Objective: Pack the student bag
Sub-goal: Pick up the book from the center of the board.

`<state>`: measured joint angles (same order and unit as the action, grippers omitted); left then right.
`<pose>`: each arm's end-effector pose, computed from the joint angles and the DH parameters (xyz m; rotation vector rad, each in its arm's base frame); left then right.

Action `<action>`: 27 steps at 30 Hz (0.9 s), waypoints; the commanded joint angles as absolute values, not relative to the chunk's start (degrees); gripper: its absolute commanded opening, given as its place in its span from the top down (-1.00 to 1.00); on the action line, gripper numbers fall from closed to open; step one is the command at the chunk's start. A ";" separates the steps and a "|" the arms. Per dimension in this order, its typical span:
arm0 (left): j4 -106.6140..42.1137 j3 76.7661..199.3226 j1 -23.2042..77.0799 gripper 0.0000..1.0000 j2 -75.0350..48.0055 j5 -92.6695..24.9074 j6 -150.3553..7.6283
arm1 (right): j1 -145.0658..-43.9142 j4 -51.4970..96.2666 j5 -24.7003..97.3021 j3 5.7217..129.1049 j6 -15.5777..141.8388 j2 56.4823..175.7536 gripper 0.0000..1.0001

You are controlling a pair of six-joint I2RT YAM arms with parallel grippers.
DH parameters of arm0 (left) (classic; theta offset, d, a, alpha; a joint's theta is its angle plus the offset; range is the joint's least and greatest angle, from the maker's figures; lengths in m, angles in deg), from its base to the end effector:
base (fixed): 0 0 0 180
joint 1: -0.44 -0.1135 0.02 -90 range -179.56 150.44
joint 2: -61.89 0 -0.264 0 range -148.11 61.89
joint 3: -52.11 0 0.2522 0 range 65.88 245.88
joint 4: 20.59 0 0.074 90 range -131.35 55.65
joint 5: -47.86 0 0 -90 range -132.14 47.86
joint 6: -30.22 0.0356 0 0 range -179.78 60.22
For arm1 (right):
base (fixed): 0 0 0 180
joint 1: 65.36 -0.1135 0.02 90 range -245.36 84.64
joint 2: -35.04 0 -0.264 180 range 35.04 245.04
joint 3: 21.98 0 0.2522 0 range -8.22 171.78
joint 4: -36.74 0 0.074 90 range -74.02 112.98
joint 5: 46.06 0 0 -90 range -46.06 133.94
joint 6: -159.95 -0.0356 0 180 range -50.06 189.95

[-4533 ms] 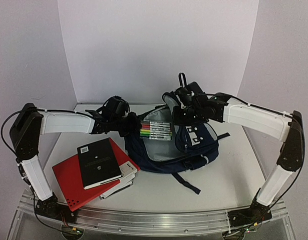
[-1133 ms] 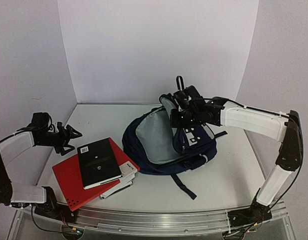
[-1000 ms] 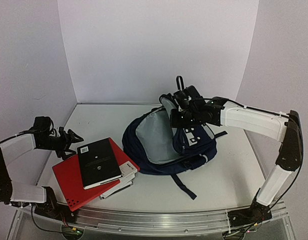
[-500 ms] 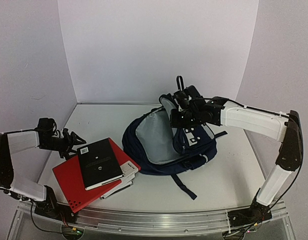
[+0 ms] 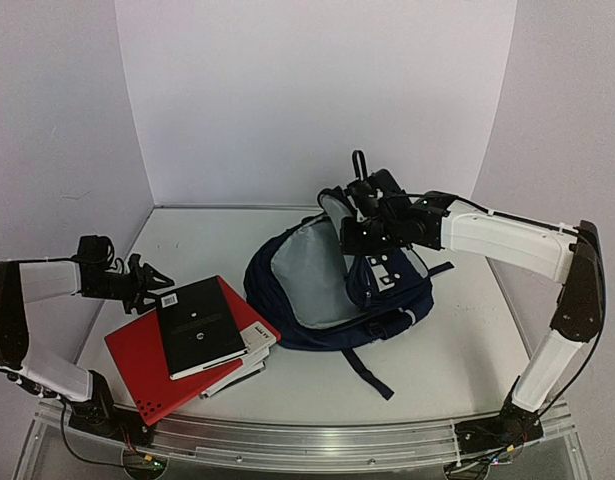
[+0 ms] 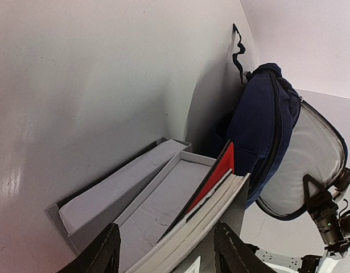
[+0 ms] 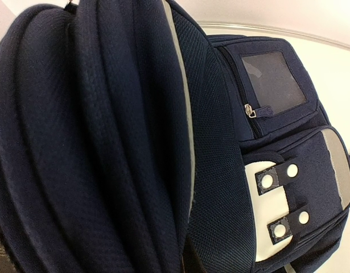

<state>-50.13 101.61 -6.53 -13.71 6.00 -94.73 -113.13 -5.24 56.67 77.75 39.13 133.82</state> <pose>0.2375 0.0023 0.1776 -0.5677 2.4403 -1.2613 0.2709 0.2868 0.3072 -0.2241 2.2988 0.4662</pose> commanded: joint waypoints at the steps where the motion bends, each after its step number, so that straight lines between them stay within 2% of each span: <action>1: -47.09 100.60 -6.68 0.03 -15.42 8.02 -95.59 | -112.86 0.89 59.15 82.64 39.89 131.46 1.00; 16: -45.92 100.87 -6.66 0.96 -5.79 6.65 -97.96 | -112.88 0.24 59.71 83.20 40.31 131.30 1.00; 27: -45.71 108.97 -6.24 0.99 2.11 10.24 -105.56 | -112.84 -0.14 57.78 85.38 40.88 130.62 1.00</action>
